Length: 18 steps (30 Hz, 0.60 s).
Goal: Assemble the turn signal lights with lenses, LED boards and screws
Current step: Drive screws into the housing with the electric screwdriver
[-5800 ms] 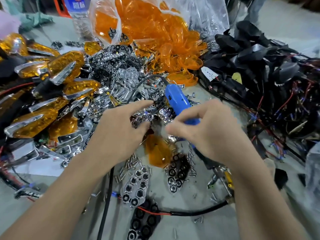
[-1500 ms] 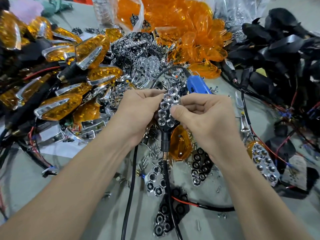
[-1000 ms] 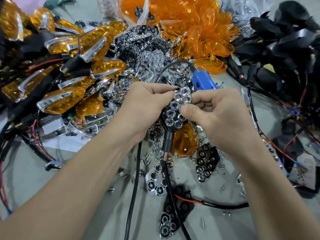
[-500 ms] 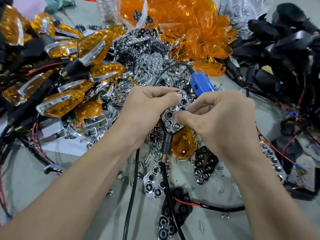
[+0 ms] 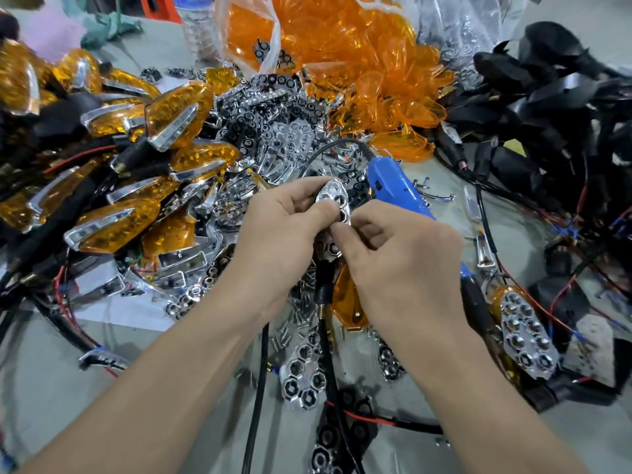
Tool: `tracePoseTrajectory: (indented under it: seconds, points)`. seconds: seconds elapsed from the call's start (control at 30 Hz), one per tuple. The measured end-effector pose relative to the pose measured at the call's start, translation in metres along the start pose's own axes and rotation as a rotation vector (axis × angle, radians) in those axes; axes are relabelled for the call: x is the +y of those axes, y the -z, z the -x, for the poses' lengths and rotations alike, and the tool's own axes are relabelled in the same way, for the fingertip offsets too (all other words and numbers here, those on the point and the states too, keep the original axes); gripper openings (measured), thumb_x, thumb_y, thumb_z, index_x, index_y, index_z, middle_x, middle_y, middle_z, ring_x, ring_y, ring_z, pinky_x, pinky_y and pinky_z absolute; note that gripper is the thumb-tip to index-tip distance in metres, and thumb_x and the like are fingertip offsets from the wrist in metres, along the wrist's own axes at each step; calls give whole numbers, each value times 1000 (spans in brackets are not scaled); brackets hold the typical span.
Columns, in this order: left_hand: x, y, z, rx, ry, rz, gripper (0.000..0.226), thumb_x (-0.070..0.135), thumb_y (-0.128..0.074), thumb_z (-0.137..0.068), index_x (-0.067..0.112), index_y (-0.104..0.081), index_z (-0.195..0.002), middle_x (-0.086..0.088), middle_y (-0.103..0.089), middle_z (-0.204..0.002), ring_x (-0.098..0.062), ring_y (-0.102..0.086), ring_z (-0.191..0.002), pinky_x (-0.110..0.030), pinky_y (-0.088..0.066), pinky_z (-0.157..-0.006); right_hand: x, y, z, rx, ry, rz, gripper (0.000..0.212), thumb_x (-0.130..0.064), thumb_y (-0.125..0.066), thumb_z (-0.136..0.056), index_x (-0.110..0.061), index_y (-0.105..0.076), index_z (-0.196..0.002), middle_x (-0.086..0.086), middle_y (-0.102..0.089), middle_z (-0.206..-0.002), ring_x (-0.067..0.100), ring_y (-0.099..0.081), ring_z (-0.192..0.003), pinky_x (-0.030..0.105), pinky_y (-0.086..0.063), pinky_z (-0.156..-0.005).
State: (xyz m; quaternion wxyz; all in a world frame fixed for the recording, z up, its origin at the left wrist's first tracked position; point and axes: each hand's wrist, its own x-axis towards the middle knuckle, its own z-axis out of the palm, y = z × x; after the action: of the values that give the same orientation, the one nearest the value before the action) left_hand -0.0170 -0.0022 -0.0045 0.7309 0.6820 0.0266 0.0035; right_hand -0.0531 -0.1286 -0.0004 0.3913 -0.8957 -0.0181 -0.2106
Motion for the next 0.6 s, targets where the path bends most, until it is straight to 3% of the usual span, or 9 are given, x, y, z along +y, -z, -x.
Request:
tracePoseTrajectory:
  seconds: [0.13, 0.27, 0.3, 0.4, 0.5, 0.6]
  points:
    - [1, -5, 9, -82, 46, 121, 34, 7, -64, -94, 23, -73, -123, -5, -77, -116, -19, -71, -107, -36, -55, -99, -4, 0, 0, -33, 40, 145, 32, -27, -61, -100, -16, -55, -71, -4, -43, -59, 25, -41, -59, 41, -32, -58]
    - [7, -2, 7, -199, 94, 260, 48, -4, -50, -93, 21, -76, -124, -4, -76, -123, -16, -70, -95, -31, -59, -82, 4, -2, -1, -65, 0, 201, 33, -25, -56, -102, -13, -54, -71, -4, -40, -56, 20, -39, -57, 40, -23, -61]
    - [9, 0, 5, -225, 104, 298, 49, -7, -47, -93, 17, -75, -125, -5, -75, -125, -15, -69, -95, -31, -59, -84, 6, -3, -1, -48, -4, 165, 31, -26, -57, -101, -14, -57, -72, -4, -42, -54, 18, -42, -56, 38, -24, -61]
    - [12, 8, -3, -263, 115, 413, 51, -6, -52, -81, 9, -71, -125, -9, -73, -128, -21, -68, -117, -37, -55, -103, 9, -6, -1, 31, -52, -49, 17, -32, -62, -93, -21, -72, -84, -6, -63, -61, 15, -58, -59, 32, -46, -65]
    - [12, 11, -6, -364, 141, 653, 50, -4, -48, -80, 8, -70, -123, -9, -74, -124, -20, -71, -114, -33, -61, -92, 7, -6, -7, -15, -206, -441, 10, -33, -68, -88, -33, -78, -86, -9, -76, -74, 20, -73, -68, 49, -63, -71]
    - [9, 12, -7, -417, 139, 762, 49, -8, -46, -81, 9, -75, -116, -9, -75, -123, -21, -71, -117, -34, -59, -98, 8, -2, -7, -34, -274, -635, 8, -31, -73, -85, -32, -81, -87, -4, -80, -83, 21, -77, -76, 55, -64, -74]
